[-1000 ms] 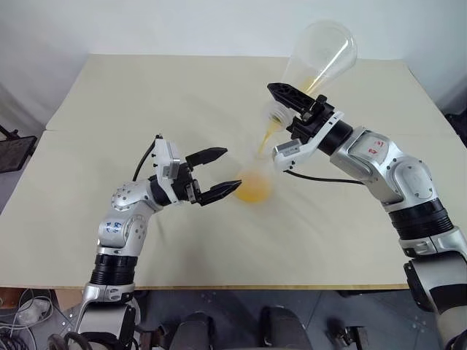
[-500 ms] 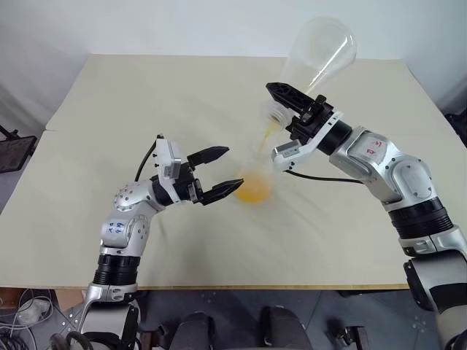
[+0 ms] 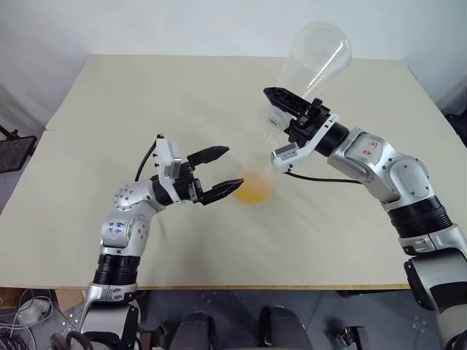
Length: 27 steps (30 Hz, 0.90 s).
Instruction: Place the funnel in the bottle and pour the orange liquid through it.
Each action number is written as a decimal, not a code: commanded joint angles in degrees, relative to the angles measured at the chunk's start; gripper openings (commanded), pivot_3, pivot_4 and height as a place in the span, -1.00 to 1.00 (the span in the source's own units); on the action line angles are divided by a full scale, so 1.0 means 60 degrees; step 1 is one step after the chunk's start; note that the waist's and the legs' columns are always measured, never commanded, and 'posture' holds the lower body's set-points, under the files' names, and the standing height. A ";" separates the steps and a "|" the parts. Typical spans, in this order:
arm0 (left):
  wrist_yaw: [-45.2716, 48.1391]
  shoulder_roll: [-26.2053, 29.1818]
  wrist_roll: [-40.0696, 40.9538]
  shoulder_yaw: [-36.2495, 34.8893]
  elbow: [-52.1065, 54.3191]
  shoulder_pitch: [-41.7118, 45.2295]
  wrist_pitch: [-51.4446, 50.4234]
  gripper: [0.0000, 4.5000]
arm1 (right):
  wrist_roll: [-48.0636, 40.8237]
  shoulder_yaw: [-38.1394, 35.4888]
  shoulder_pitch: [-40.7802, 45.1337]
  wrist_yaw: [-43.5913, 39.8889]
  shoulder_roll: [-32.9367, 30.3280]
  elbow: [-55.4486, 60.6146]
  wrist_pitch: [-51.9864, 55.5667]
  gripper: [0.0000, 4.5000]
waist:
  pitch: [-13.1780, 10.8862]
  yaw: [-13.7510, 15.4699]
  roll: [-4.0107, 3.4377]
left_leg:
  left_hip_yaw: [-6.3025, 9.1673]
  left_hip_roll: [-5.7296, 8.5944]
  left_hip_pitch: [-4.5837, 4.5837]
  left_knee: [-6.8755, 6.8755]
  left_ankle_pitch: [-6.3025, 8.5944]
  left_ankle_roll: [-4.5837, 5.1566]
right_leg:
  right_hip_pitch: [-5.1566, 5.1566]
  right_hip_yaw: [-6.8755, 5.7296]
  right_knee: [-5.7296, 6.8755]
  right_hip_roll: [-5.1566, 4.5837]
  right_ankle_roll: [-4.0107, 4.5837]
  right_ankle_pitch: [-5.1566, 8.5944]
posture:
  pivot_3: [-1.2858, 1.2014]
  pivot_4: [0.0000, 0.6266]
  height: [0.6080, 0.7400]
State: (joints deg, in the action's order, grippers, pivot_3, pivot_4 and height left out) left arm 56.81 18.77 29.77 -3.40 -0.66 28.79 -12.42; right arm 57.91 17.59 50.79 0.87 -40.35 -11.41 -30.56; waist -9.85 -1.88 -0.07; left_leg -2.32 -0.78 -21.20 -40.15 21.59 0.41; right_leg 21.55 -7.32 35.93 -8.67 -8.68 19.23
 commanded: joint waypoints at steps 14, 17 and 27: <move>0.0061 -0.0005 0.0198 -0.0028 0.0253 0.0174 0.0083 1.00 | -0.1350 -0.0651 -0.0170 -0.0456 0.0001 0.0698 0.0355 0.10 | 0.0000 0.0005 0.0000 | 0.0001 0.0000 0.0000 0.0000 0.0000 0.0000 | 0.0000 0.0000 0.0000 0.0000 0.0000 0.0000 | 0.03 -0.52 1.00; 0.0071 0.0016 0.0202 -0.0030 0.0255 0.0180 0.0059 1.00 | -0.2550 -0.0948 -0.0318 -0.1098 0.0118 0.0881 0.0532 0.10 | 0.0000 0.0010 0.0000 | 0.0001 0.0000 0.0000 0.0000 0.0000 0.0000 | 0.0000 -0.0001 0.0000 0.0000 0.0000 0.0000 | 0.03 -0.52 1.00; 0.0106 0.0069 0.0205 -0.0019 0.0215 0.0209 -0.0009 1.00 | -1.1553 -0.3848 -0.1523 -0.5203 0.1351 0.3503 0.6304 0.10 | -0.0001 0.0074 0.0001 | 0.0018 0.0002 0.0000 -0.0003 0.0000 0.0001 | -0.0010 -0.0009 0.0003 0.0001 0.0001 -0.0001 | 0.03 -0.52 1.00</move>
State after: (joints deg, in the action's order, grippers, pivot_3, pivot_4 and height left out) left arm 57.16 18.85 29.87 -3.34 -0.70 28.98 -12.60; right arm -1.89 0.64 41.33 -27.84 -31.37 5.57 -0.46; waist -9.85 -1.43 -0.07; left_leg -2.15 -0.74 -21.21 -40.18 21.59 0.41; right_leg 21.46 -7.39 35.95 -8.68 -8.67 19.22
